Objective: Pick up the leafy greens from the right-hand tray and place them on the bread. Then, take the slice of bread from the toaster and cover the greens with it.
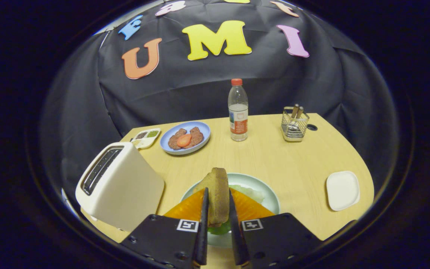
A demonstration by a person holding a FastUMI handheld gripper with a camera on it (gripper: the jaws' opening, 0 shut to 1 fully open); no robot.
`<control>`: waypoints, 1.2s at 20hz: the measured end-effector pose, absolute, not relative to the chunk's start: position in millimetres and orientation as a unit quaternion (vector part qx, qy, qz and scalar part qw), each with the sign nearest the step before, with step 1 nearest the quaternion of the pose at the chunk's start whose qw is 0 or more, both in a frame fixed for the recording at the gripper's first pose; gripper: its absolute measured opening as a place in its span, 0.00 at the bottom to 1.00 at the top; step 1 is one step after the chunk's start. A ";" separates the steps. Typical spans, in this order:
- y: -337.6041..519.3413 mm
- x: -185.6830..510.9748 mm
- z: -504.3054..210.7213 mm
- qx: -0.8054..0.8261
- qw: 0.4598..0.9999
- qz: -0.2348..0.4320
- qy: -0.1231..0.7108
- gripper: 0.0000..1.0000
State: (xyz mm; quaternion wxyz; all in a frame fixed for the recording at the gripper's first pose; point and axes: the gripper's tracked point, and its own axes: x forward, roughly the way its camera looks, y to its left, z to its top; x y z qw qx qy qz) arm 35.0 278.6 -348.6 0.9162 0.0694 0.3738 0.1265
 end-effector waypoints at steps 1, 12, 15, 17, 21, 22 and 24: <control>272.5 34.0 -350.2 0.064 0.917 0.123 0.375 0.32; 210.3 66.5 -259.5 0.042 0.955 0.104 0.273 0.93; 188.8 72.7 -196.7 0.039 0.970 0.109 0.215 0.98; 173.3 71.8 -153.2 0.034 0.977 0.112 0.177 0.98; 146.0 63.9 -86.2 0.045 0.986 0.103 0.124 0.98; 140.5 59.4 -74.2 0.046 0.987 0.101 0.118 0.98; 126.2 52.6 -53.8 0.044 0.989 0.089 0.109 0.98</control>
